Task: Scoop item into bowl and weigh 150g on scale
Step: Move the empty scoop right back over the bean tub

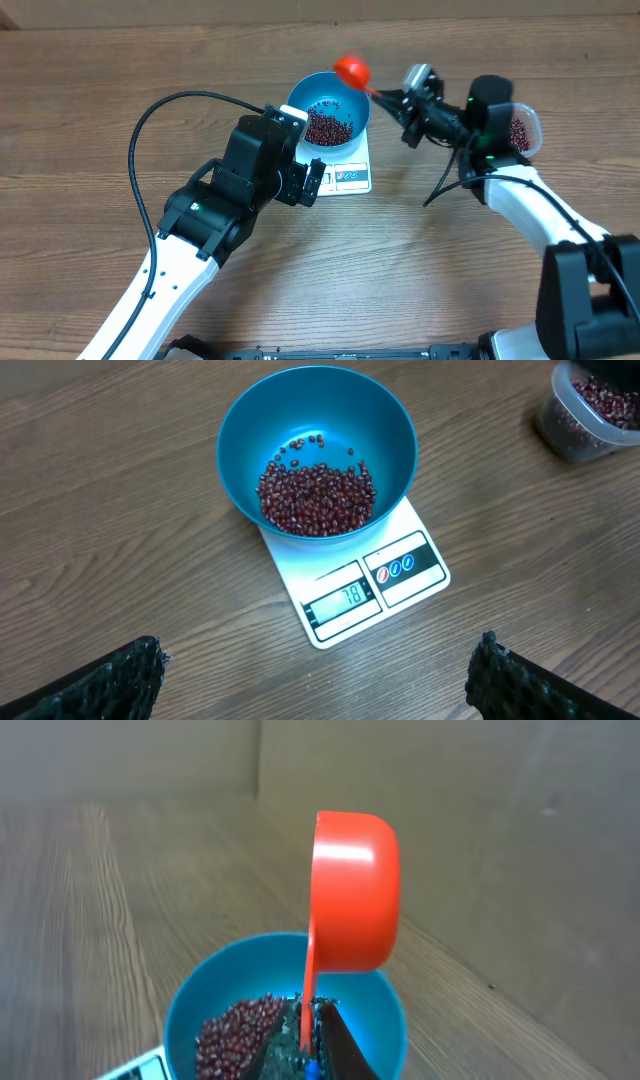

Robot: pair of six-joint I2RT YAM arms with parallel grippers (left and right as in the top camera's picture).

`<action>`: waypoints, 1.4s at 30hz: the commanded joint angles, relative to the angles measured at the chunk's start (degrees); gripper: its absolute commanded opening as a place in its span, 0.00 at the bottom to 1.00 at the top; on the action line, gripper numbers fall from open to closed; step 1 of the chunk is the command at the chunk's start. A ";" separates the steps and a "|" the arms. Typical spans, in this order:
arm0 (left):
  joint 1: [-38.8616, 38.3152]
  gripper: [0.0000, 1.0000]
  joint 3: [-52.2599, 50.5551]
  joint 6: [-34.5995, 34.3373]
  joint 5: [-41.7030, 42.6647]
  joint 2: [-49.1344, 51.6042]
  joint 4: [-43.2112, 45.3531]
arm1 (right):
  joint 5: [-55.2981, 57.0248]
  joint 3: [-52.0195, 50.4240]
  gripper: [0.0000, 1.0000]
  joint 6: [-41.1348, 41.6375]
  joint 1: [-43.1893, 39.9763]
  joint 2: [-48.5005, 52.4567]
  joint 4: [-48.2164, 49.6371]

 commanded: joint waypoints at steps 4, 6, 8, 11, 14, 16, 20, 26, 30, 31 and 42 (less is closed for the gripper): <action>0.24 0.99 1.49 0.26 -0.52 0.24 0.17 | -5.66 0.31 0.04 27.23 -3.98 -4.61 -0.50; 0.24 1.00 1.49 0.26 -0.52 0.24 0.17 | -5.66 0.31 0.04 37.92 -5.40 -4.61 -2.38; 0.24 1.00 1.49 0.26 -0.52 0.24 0.17 | -6.60 0.31 0.04 44.00 -7.28 -4.61 -4.90; 0.24 1.00 1.49 0.26 -0.52 0.24 0.17 | -10.67 0.31 0.04 43.93 -10.80 -4.61 -8.07; 0.24 1.00 1.49 0.26 -0.52 0.24 0.20 | -12.46 0.31 0.04 43.93 -14.16 -5.18 -12.04; 0.24 1.00 1.51 0.26 -0.52 0.24 0.17 | -12.15 0.31 0.04 43.69 -16.09 -6.10 -15.30; 0.24 0.99 1.49 0.26 -0.52 0.24 0.17 | -6.67 0.31 0.04 43.17 -18.78 -9.07 -22.21; 0.24 0.99 1.49 0.26 -0.52 0.24 0.17 | 4.90 0.35 0.04 38.40 -19.85 -14.71 -33.51; 0.24 1.00 1.51 0.26 -0.52 0.24 0.17 | 12.63 0.35 0.04 35.36 -19.85 -18.36 -39.17; 0.24 0.99 1.51 0.26 -0.52 0.24 0.17 | 14.47 0.35 0.04 34.64 -19.85 -19.10 -40.26; 0.24 0.99 1.51 0.26 -0.52 0.24 0.17 | 35.54 0.35 0.04 33.79 -19.85 -22.18 -49.03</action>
